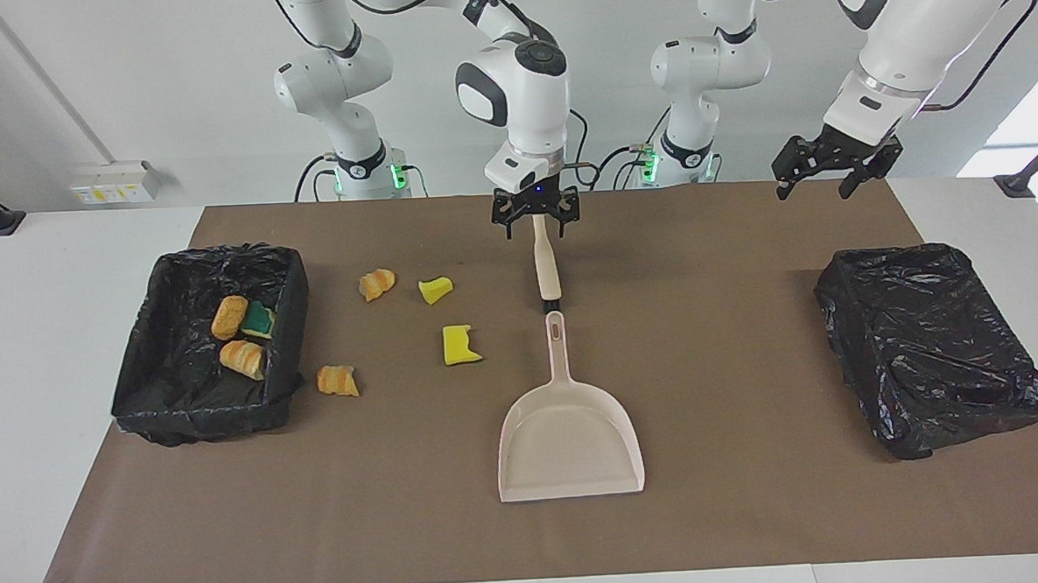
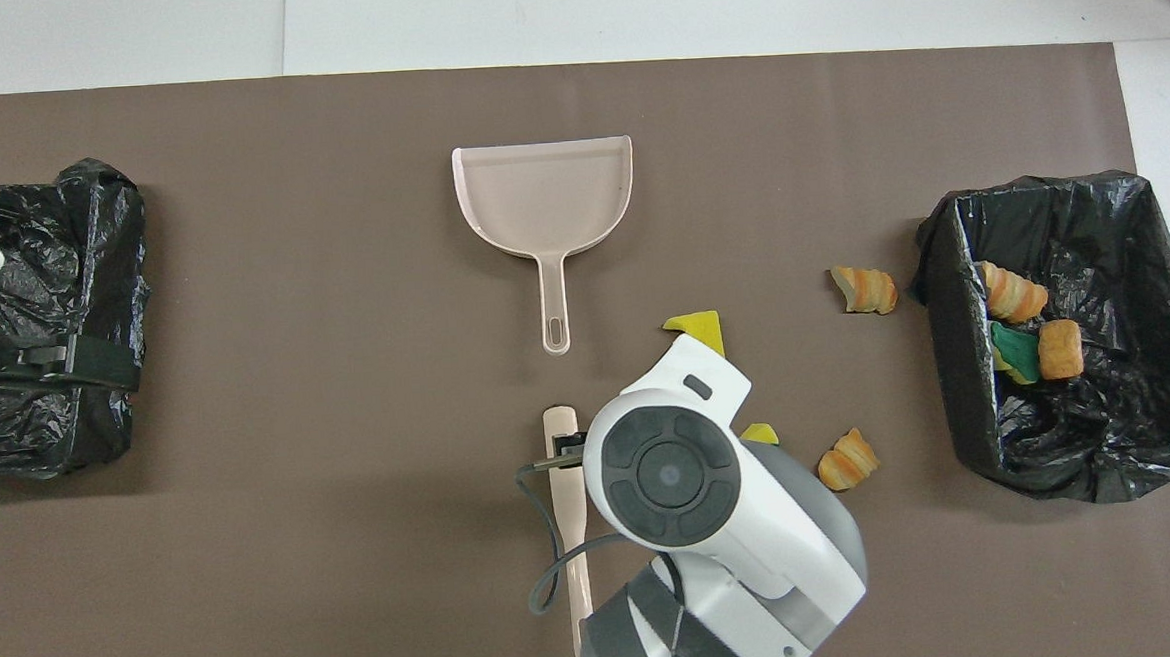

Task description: Sweep and dump trash in bin

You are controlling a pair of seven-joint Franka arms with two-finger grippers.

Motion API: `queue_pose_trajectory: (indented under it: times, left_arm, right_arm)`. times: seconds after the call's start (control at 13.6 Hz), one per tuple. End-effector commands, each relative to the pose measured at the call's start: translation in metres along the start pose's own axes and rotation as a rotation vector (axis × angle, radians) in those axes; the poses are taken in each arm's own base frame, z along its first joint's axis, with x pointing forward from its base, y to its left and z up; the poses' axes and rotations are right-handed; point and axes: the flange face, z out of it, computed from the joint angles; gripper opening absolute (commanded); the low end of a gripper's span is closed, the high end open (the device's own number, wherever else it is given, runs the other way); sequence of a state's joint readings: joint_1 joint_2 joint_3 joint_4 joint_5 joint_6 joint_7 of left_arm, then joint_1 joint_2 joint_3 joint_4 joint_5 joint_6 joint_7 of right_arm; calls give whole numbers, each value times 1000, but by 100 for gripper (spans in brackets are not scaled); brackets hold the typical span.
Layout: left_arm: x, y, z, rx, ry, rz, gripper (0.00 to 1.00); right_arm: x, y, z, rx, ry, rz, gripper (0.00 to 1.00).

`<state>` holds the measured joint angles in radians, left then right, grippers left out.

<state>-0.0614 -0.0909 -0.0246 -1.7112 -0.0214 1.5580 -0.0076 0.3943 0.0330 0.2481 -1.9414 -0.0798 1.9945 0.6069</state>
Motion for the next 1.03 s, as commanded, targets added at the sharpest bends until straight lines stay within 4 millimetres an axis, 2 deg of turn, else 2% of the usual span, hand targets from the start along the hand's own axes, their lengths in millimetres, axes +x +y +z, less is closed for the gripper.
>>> queue_pose_trajectory:
  times: [0.0, 0.15, 0.44, 0.51, 0.66, 0.74, 0.81, 0.96]
  left_arm:
    - [-1, 0, 6, 13, 12, -13, 100]
    - [-1, 0, 6, 13, 12, -13, 100]
    - [2, 6, 10, 12, 18, -1, 100]
    - [3, 21, 13, 14, 19, 28, 100]
    - [6, 24, 16, 11, 22, 33, 100]
    - [15, 31, 20, 8, 51, 27, 100]
    - [27, 55, 33, 7, 64, 34, 100]
    - [45, 68, 37, -6, 107, 16, 100]
  right_arm:
    - [23, 36, -27, 14, -24, -74, 100]
    - [39, 62, -40, 35, -35, -103, 100]
    - [36, 64, -35, 81, -65, -76, 100]
    - [30, 60, -32, 78, -68, -71, 100]
    - [20, 58, -22, 72, -68, -69, 100]
    - [19, 59, -23, 71, -67, -69, 100]
    - [19, 59, -23, 71, -67, -69, 100]
    - [19, 59, -24, 72, -65, -72, 100]
